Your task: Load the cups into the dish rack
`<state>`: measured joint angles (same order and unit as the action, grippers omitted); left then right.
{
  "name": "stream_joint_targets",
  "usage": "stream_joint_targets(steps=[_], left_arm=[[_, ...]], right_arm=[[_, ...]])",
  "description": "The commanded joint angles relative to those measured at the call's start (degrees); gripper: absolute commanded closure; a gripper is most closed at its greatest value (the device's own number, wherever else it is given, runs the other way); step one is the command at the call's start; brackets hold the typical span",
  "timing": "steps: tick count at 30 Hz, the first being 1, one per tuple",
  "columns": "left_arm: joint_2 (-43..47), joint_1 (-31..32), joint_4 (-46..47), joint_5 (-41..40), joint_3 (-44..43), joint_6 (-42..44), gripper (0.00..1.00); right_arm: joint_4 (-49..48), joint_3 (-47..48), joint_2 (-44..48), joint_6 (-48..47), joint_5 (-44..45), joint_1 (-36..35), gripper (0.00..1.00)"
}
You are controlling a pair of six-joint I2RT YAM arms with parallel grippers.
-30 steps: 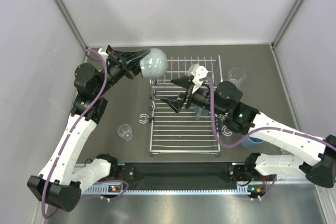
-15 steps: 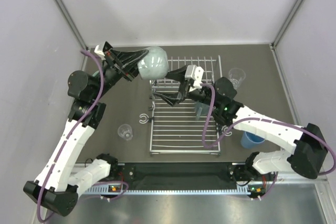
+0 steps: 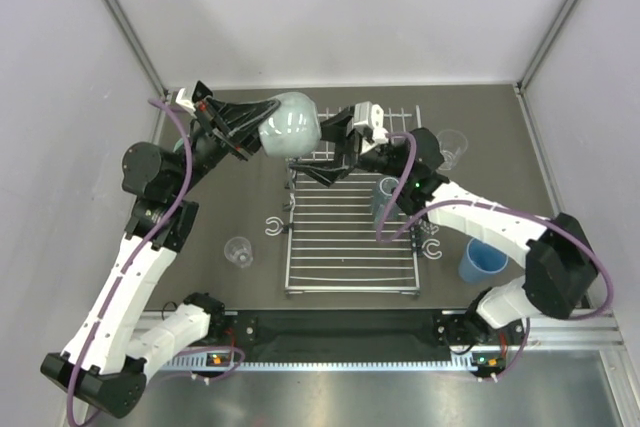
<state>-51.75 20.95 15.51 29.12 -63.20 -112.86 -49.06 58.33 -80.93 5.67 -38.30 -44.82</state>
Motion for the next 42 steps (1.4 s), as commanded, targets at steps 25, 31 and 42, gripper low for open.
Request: stream_joint_targets(steps=[25,31,42], left_arm=[[2.97,0.23,12.09,-3.28,-0.17,-29.35,1.00],[3.14,0.32,12.09,-3.46,-0.08,-29.35,1.00],[7.53,0.32,10.07,-7.68,6.59,-28.12,0.49]], right_arm=[[-35.84,21.56,-16.72,33.26,-16.19,0.35,0.50],[-36.37,24.99,-19.44,34.49,-14.26,-0.80,0.79],[-35.67,18.41,-15.67,36.42,-8.37,-0.09,1.00]])
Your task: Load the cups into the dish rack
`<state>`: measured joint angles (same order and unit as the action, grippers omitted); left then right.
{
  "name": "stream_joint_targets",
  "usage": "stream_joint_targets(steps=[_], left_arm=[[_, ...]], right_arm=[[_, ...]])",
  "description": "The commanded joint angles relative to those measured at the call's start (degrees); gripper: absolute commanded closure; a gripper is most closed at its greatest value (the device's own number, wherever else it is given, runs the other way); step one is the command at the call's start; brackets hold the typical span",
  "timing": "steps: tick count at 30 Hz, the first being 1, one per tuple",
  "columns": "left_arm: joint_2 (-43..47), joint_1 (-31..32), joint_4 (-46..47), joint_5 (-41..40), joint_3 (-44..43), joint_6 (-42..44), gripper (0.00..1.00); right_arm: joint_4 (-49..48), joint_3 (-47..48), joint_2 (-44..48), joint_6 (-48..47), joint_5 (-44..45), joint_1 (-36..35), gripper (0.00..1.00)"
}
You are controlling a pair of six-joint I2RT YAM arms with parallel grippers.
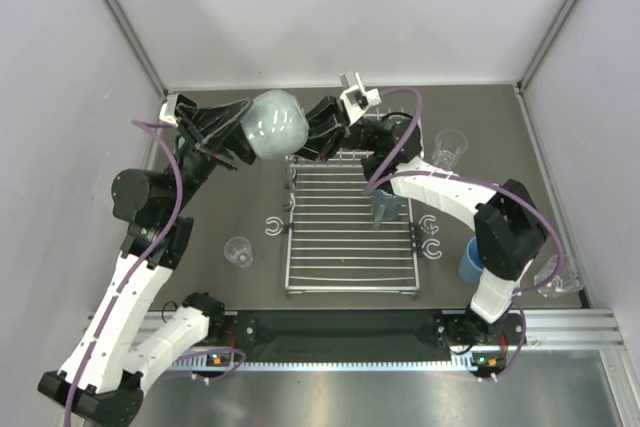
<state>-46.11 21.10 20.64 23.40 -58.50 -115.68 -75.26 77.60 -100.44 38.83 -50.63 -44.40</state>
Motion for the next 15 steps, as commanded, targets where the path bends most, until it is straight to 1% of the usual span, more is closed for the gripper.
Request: stream_joint_targets(steps=[1,2,4,5,9,10,11,12,14,15], left_arm=[[2.07,0.17,4.67,-2.13,2.42,-25.12,0.42],[2.34,0.08,4.49,-2.13,3.47,-24.86,0.32],[2.51,0.17,3.80,-1.60,4.70,-24.25,0.25],[2.69,0.17,3.96,-1.69,5.15,-24.07,0.19],[3.04,0.08,3.01,-1.25,6.56,-21.97,0.09],[3.13,0.17,1.95,-0.81,6.56,-20.57,0.09],[3.39,0.17,0.64,0.15,6.73,-19.68,0.09],[3.48,0.25,-0.94,0.50,6.99,-19.06,0.06],[4.18,0.95,-0.70,0.07,9.54,-18.88,0.04],[4.27,1.22,0.00,-0.28,10.42,-18.97,0.02]], right_arm=[[-9.38,-2.44,4.37,3.27,4.22,-0.34,1.00],[-9.37,-3.41,5.60,3.18,4.57,-0.25,1.00],[-8.50,-6.22,7.79,2.75,5.80,0.02,1.00],[-7.89,-7.11,8.76,1.61,6.16,0.19,1.00],[-3.58,-11.68,13.34,-0.16,9.66,1.68,1.00],[-2.09,-13.08,15.17,-0.42,10.28,2.56,1.00],[2.53,-13.53,16.23,-1.90,10.99,2.91,1.00],[5.19,-14.40,17.29,-3.05,12.39,3.27,1.00],[10.81,-14.76,20.28,-6.20,13.10,3.80,1.00],[17.19,-14.41,20.98,-7.27,14.15,4.06,1.00]])
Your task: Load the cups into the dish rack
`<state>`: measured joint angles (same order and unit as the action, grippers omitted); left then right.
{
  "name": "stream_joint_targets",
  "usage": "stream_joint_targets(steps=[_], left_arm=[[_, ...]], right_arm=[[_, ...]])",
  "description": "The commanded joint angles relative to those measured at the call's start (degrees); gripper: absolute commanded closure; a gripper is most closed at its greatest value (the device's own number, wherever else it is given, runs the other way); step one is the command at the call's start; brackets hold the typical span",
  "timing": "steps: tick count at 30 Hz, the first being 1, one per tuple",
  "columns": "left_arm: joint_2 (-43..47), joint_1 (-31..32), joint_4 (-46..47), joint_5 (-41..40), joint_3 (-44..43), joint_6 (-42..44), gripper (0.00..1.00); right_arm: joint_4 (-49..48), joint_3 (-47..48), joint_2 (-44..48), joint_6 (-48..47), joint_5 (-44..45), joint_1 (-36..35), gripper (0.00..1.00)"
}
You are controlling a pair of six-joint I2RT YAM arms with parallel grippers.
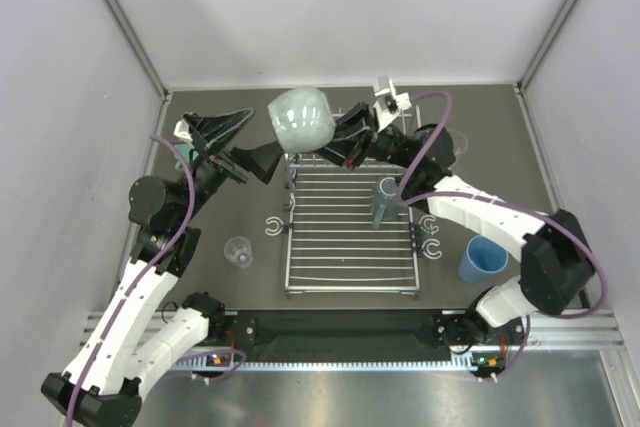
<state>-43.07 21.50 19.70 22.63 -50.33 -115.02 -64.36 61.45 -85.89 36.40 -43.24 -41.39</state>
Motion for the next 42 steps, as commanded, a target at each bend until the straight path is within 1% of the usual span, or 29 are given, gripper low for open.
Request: stream_joint_targets(steps=[1,2,3,5,8,9,10,12,13,14,16,17,19,20,21,23,24,25,27,28,29,30,31,32,33,35,37,40,42], left_arm=[[1.49,0.91,0.95,0.48,3.03,-19.28,0.02],[1.84,1.00,0.69,0.57,4.08,-18.84,0.02],[2.02,1.00,-1.05,0.66,4.18,-17.97,0.02],[2.02,1.09,-3.69,0.57,3.57,-14.10,0.02],[1.94,1.09,-8.09,0.39,1.64,-8.39,0.02],[1.76,1.09,-8.89,0.48,1.20,-7.42,0.02],[1.76,1.09,-10.46,0.48,0.67,-5.76,0.02],[1.85,1.09,-13.45,0.48,-0.03,-3.55,0.02],[2.20,1.09,-15.81,0.05,-0.38,-1.19,0.02],[2.46,1.09,-16.79,-0.39,-0.47,-0.04,0.02],[3.60,1.09,-16.46,-1.45,0.92,2.07,0.02],[3.95,1.09,-12.88,-1.54,2.06,1.47,0.02],[3.96,1.09,-7.69,-1.54,4.87,-0.98,0.05],[3.70,1.09,-5.31,-1.80,4.97,-0.73,0.08],[3.43,1.00,-6.16,-1.98,4.36,0.23,0.08],[2.47,1.00,-10.19,-3.37,-0.63,7.41,0.08],[1.77,0.83,-15.17,-3.82,-3.09,11.01,0.08],[0.46,0.83,-18.09,-4.26,-9.12,19.14,0.08],[-0.87,0.74,-29.04,-6.79,-15.91,27.18,0.07],[-1.92,0.74,-32.50,-8.12,-22.03,34.79,0.07],[-2.19,0.74,-35.41,-9.61,-24.79,38.00,0.07],[-2.28,0.74,-37.96,-13.80,-27.17,43.25,0.07],[-1.67,0.74,-42.25,-15.93,-30.41,45.48,0.07],[-1.06,0.74,-43.68,-18.22,-31.40,47.41,0.07],[0.69,0.74,-46.13,-24.07,-32.46,50.65,0.07],[2.72,0.74,-47.65,-29.11,-32.38,52.70,0.09],[5.18,0.83,-48.88,-34.73,-32.29,54.98,0.09],[6.07,0.74,-49.67,-36.87,-33.34,57.62,0.11],[5.72,0.83,-50.46,-36.52,-34.39,58.68,0.11]], right_arm=[[10.61,2.09,8.17,-6.07,7.38,0.96,1.00],[14.48,2.44,9.06,-9.04,7.91,0.96,1.00],[21.57,3.05,9.94,-10.11,9.30,0.87,1.00],[27.76,3.23,12.93,-13.44,10.89,0.87,1.00],[41.03,3.59,17.06,-17.31,14.76,0.96,1.00],[43.94,3.41,18.20,-18.03,17.20,0.96,1.00],[49.19,3.24,20.39,-18.56,18.53,0.87,1.00],[54.58,3.32,22.25,-19.61,21.95,0.87,1.00],[60.17,3.59,23.82,-20.14,22.76,0.87,1.00],[62.84,3.76,24.44,-20.40,23.46,0.78,1.00],[69.34,4.64,26.37,-22.59,26.97,-0.62,1.00],[74.67,4.73,26.91,-23.21,28.20,-1.15,1.00],[79.63,5.34,27.79,-24.70,33.20,-3.51,1.00],[83.74,5.61,28.05,-27.06,37.75,-5.01,1.00],[85.26,5.87,28.05,-27.96,40.06,-8.41,1.00],[87.99,6.40,27.79,-28.84,45.76,-11.95,1.00],[90.26,6.75,27.44,-28.50,47.53,-14.83,1.00],[91.07,6.75,27.09,-27.88,49.29,-16.26,1.00],[92.30,5.44,27.09,-27.18,55.09,-19.85,1.00],[92.22,4.56,27.09,-26.13,56.50,-20.83,1.00],[92.31,3.69,27.35,-25.51,59.13,-21.62,1.00],[92.13,1.94,27.18,-24.98,60.11,-23.28,1.00],[91.44,1.05,27.00,-24.11,61.25,-24.35,1.00],[90.91,0.26,26.74,-23.75,63.09,-25.23,1.00],[89.60,-1.14,25.87,-23.22,63.72,-26.98,1.00],[88.18,-2.64,24.55,-22.08,66.08,-28.39,1.00],[88.09,-2.56,21.21,-21.73,68.28,-30.06,1.00],[88.53,-0.99,16.38,-21.55,71.01,-31.38,1.00],[88.44,0.42,12.87,-21.46,71.81,-31.74,1.00]])
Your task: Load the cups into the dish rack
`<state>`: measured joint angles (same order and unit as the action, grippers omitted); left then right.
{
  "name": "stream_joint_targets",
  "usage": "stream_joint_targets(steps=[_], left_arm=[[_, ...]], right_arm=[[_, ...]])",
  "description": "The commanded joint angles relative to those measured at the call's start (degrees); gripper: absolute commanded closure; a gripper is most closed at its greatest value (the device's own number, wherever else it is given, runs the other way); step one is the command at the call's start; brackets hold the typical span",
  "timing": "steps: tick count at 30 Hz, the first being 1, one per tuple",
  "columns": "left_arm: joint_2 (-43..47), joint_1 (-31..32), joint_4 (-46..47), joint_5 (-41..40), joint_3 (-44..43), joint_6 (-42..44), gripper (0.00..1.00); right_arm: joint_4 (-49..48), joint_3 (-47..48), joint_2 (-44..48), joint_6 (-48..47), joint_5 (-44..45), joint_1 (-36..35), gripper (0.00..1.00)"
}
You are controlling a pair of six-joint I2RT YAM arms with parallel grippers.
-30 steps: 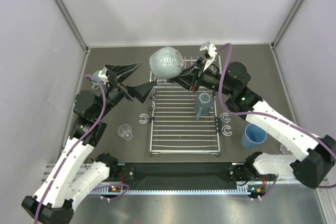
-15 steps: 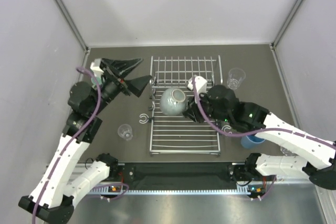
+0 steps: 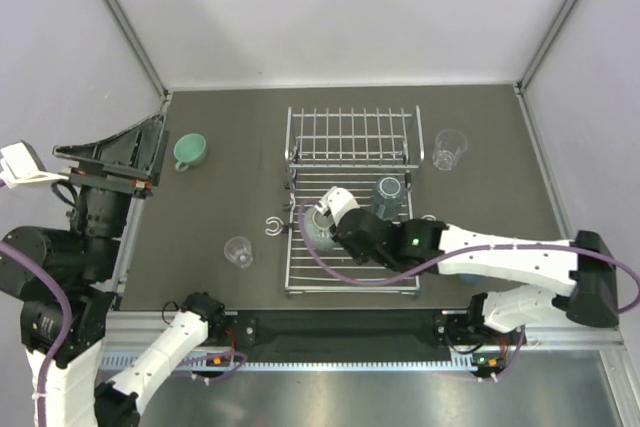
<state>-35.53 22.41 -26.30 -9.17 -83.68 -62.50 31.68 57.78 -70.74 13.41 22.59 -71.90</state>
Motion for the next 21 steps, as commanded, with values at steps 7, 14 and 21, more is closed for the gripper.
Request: stream_joint_targets(steps=[7,14,21], left_arm=[[-2.35,-0.09,-5.95,-3.58,-0.17,6.43,0.11],[-1.65,-0.09,-6.13,-3.93,-0.26,7.83,0.11],[-1.21,0.35,-7.27,-5.42,-0.61,9.24,0.11]], right_arm=[[-7.16,8.66,-11.52,1.36,9.58,-0.97,1.00],[-10.15,11.48,-17.32,4.25,9.23,1.85,1.00],[-13.93,10.69,-20.23,6.63,11.59,4.40,1.00]])
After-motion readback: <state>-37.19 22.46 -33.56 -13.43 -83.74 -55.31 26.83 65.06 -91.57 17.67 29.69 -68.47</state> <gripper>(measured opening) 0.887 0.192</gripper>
